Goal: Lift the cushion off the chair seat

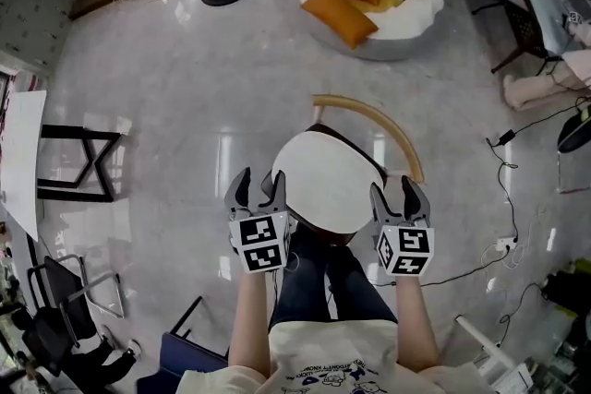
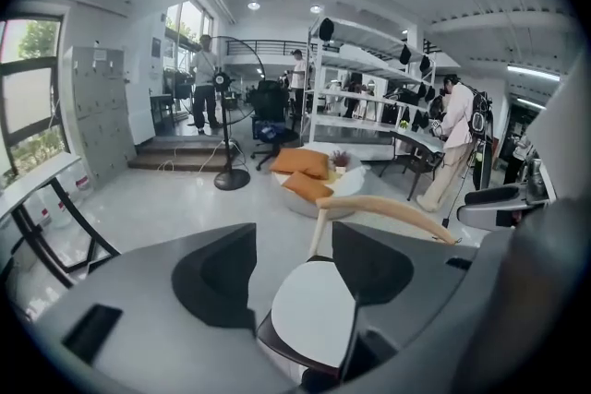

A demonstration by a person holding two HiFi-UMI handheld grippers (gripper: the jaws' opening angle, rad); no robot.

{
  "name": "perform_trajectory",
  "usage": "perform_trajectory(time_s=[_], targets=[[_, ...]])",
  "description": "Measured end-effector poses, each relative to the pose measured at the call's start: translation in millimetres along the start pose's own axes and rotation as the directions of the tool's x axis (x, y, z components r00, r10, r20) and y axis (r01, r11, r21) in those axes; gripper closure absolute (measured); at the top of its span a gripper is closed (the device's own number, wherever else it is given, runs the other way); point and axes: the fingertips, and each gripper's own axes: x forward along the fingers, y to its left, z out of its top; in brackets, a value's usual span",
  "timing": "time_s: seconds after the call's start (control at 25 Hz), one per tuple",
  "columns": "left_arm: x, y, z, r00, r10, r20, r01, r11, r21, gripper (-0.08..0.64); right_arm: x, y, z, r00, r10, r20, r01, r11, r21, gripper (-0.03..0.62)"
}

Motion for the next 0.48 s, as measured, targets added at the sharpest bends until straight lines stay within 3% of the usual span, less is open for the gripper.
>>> perform_trajectory(time_s=[0.48], targets=[[117,16,-89,0.980,-0.055,-0.192,0.061,0.998,0.026,0.293,78,-21,-122,0.973,-0.052,-0.224,0.062,0.998,0.034,0.298]])
